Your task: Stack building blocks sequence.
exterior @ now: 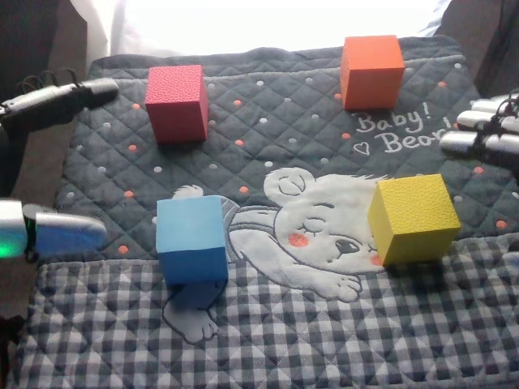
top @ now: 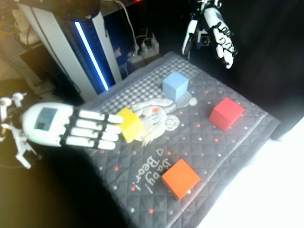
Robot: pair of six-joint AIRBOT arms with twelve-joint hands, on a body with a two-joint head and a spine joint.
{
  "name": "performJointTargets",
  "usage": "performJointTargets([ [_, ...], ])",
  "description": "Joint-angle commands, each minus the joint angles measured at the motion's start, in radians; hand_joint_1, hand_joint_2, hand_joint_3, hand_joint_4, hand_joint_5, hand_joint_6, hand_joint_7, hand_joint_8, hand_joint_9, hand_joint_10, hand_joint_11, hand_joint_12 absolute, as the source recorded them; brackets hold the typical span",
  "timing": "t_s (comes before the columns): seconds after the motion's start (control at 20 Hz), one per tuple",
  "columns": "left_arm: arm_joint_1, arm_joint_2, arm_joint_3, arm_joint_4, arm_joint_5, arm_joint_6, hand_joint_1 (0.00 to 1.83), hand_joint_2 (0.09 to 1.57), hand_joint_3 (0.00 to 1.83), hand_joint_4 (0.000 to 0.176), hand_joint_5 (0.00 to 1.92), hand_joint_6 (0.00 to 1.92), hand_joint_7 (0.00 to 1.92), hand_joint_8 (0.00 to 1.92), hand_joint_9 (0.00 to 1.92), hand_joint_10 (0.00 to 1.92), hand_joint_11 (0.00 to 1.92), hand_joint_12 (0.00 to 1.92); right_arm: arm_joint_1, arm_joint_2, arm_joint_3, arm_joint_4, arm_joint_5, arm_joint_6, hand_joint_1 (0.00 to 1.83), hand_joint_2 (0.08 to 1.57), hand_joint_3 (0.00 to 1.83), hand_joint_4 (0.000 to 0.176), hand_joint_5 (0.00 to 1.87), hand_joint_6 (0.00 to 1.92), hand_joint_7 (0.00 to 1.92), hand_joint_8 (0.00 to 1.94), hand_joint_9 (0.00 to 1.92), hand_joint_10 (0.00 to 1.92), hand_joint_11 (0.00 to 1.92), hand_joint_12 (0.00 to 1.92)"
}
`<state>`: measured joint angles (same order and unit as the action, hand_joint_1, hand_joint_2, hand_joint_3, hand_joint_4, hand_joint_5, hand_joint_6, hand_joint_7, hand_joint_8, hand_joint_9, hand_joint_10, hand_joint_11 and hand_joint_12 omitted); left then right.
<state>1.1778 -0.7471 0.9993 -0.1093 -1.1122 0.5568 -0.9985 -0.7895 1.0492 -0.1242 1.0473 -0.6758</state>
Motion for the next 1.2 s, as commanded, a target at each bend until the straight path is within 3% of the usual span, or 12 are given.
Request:
performJointTargets([
  [0.0,-0.016,0.005,0.007,-0.012,-0.111,-0.007,0.71,0.86,0.00,0.122,0.27,0.00,0.16,0.00,0.10,0.02,0.00,0.55,0.014,0.005,0.000,0.022,0.113,0.004,0.40,1.05,0.00,0.120,0.19,0.00,0.07,0.00,0.10,0.00,0.00,0.57],
  [0.1,-0.041,0.005,0.013,0.020,-0.093,-0.012,0.69,0.85,0.00,0.127,0.26,0.01,0.20,0.00,0.14,0.01,0.00,0.70,0.014,0.004,-0.002,0.018,0.113,0.007,0.48,1.02,0.00,0.122,0.17,0.00,0.07,0.00,0.12,0.00,0.00,0.65],
  [0.25,-0.154,-0.007,0.041,0.134,0.009,-0.034,0.64,0.85,0.00,0.153,0.24,0.00,0.19,0.00,0.15,0.00,0.00,0.71,0.014,0.004,-0.002,0.012,0.113,0.018,0.64,1.02,0.00,0.069,0.13,0.00,0.10,0.00,0.13,0.00,0.00,0.55],
  [0.3,-0.208,-0.022,0.054,0.188,0.057,-0.052,0.60,0.84,0.00,0.171,0.22,0.00,0.18,0.00,0.15,0.00,0.00,0.67,0.014,0.005,-0.001,0.012,0.113,0.022,0.68,1.03,0.00,0.080,0.12,0.00,0.08,0.00,0.11,0.00,0.00,0.51],
  [0.4,-0.310,-0.058,0.084,0.314,0.155,-0.106,0.67,0.74,0.00,0.176,0.09,0.00,0.03,0.00,0.02,0.00,0.00,0.49,0.014,0.006,-0.001,0.011,0.114,0.022,0.78,1.02,0.00,0.165,0.01,0.00,0.01,0.00,0.05,0.00,0.00,0.44],
  [0.45,-0.356,-0.081,0.097,0.388,0.204,-0.140,0.68,0.71,0.00,0.176,0.04,0.00,0.04,0.00,0.05,0.01,0.00,0.58,0.014,0.007,-0.002,0.006,0.116,0.022,0.80,1.01,0.00,0.174,0.00,0.00,0.00,0.00,0.04,0.00,0.00,0.41],
  [0.5,-0.387,-0.101,0.109,0.455,0.243,-0.177,0.63,0.71,0.00,0.176,0.06,0.00,0.09,0.00,0.13,0.01,0.00,0.74,0.015,0.007,-0.003,0.003,0.123,0.022,0.79,1.00,0.00,0.176,0.00,0.00,0.00,0.00,0.01,0.00,0.00,0.32],
  [0.7,-0.465,-0.162,0.130,0.673,0.353,-0.288,0.61,0.69,0.00,0.176,0.13,0.01,0.07,0.00,0.12,0.00,0.00,0.81,0.016,0.011,-0.006,0.001,0.142,0.023,0.79,1.00,0.00,0.176,0.00,0.00,0.01,0.00,0.00,0.00,0.00,0.18],
  [0.8,-0.491,-0.183,0.130,0.783,0.416,-0.324,0.63,0.73,0.00,0.176,0.09,0.00,0.02,0.01,0.02,0.01,0.00,0.51,0.016,0.015,-0.006,0.002,0.150,0.024,0.81,1.03,0.01,0.176,0.00,0.00,0.00,0.00,0.00,0.00,0.00,0.04],
  [0.85,-0.504,-0.195,0.130,0.837,0.447,-0.335,0.63,0.73,0.00,0.176,0.09,0.00,0.03,0.00,0.02,0.01,0.00,0.50,0.016,0.016,-0.007,0.004,0.154,0.024,0.82,1.04,0.01,0.176,0.00,0.00,0.00,0.00,0.00,0.00,0.00,0.04],
  [0.95,-0.512,-0.207,0.130,0.880,0.479,-0.339,0.58,0.75,0.00,0.176,0.10,0.00,0.04,0.00,0.02,0.00,0.00,0.58,0.016,0.017,-0.008,0.004,0.156,0.024,0.83,1.04,0.00,0.176,0.00,0.00,0.00,0.00,0.00,0.00,0.00,0.03],
  [1.15,-0.517,-0.219,0.130,0.937,0.537,-0.338,0.65,0.80,0.00,0.176,0.29,0.01,0.23,0.01,0.17,0.02,0.00,0.91,0.015,0.020,-0.010,0.005,0.159,0.026,0.80,1.05,0.01,0.176,0.00,0.00,0.00,0.00,0.01,0.00,0.02,0.01],
])
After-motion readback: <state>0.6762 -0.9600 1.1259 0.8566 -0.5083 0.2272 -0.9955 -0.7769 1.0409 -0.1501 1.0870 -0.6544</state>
